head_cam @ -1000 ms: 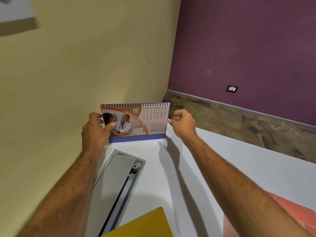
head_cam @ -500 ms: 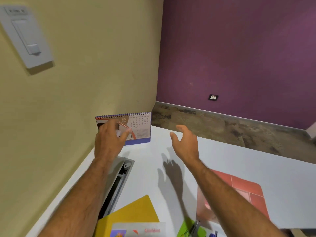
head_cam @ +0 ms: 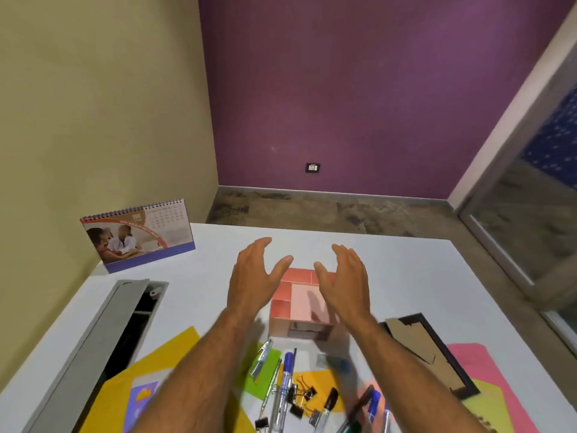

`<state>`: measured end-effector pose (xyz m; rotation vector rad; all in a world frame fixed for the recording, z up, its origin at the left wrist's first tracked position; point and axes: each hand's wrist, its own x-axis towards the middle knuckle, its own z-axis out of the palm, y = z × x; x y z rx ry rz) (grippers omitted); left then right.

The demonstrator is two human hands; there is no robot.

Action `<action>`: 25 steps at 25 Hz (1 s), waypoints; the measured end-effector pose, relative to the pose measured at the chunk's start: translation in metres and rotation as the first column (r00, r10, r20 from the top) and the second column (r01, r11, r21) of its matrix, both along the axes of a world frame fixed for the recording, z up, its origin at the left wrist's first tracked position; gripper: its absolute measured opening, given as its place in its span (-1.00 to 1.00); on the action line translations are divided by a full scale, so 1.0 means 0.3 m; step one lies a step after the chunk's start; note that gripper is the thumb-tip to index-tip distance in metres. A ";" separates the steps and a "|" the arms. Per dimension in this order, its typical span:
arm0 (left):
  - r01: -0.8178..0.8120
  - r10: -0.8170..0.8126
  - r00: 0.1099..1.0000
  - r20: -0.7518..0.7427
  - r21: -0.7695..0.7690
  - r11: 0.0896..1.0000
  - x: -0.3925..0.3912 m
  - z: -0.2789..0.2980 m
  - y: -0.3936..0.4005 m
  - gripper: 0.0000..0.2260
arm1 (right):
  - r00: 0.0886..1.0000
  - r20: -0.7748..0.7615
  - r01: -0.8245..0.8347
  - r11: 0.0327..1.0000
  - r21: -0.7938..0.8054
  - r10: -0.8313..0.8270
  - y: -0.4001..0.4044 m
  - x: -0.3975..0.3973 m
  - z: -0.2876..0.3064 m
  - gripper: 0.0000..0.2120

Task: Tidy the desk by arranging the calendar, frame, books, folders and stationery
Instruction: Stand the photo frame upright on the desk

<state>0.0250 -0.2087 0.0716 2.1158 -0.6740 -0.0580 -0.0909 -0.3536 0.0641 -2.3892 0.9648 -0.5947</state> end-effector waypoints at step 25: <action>0.320 -0.239 0.515 -0.823 -0.074 0.945 -0.980 -0.426 -0.523 -0.14 | 0.775 -0.518 0.549 0.791 0.269 -0.362 -0.401 -0.876 -0.383 -0.36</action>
